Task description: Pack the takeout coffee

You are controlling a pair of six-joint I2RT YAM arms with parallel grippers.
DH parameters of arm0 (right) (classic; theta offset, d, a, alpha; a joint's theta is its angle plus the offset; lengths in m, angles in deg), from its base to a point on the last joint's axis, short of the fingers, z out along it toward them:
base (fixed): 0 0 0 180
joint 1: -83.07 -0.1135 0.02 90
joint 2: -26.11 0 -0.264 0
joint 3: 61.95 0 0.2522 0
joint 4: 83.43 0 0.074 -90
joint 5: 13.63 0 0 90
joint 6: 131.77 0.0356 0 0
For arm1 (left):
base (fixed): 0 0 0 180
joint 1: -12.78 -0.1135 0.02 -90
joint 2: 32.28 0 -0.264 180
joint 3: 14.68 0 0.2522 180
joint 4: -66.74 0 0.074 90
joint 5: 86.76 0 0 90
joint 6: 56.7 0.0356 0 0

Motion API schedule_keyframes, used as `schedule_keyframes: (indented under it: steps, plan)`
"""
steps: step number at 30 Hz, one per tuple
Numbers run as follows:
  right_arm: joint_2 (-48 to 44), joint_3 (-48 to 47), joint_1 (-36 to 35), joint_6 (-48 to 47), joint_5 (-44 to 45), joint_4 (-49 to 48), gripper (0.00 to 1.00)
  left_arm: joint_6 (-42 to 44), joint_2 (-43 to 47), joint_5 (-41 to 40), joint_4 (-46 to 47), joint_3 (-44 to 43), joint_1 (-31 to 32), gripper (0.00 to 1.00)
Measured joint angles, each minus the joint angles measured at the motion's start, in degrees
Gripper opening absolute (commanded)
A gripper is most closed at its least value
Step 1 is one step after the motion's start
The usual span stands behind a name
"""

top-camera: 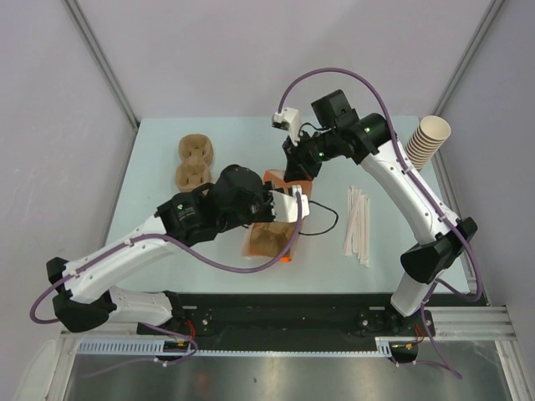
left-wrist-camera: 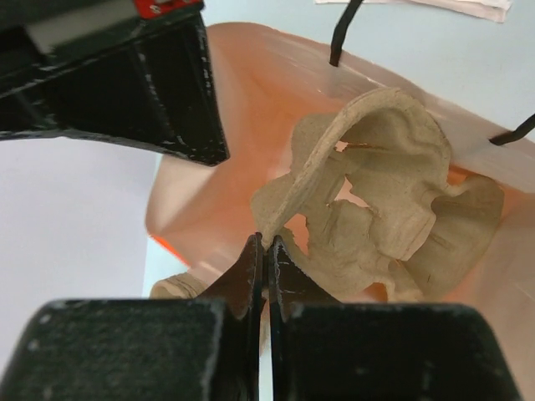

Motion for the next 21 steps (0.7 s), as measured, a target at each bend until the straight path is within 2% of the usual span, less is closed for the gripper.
schedule_keyframes:
  steps: [21]
  plan:
    - [0.28,0.02,-0.07,1.7,-0.76,-0.83,0.0,-8.46,-4.44,-7.32,6.14,6.93,0.02,0.0]
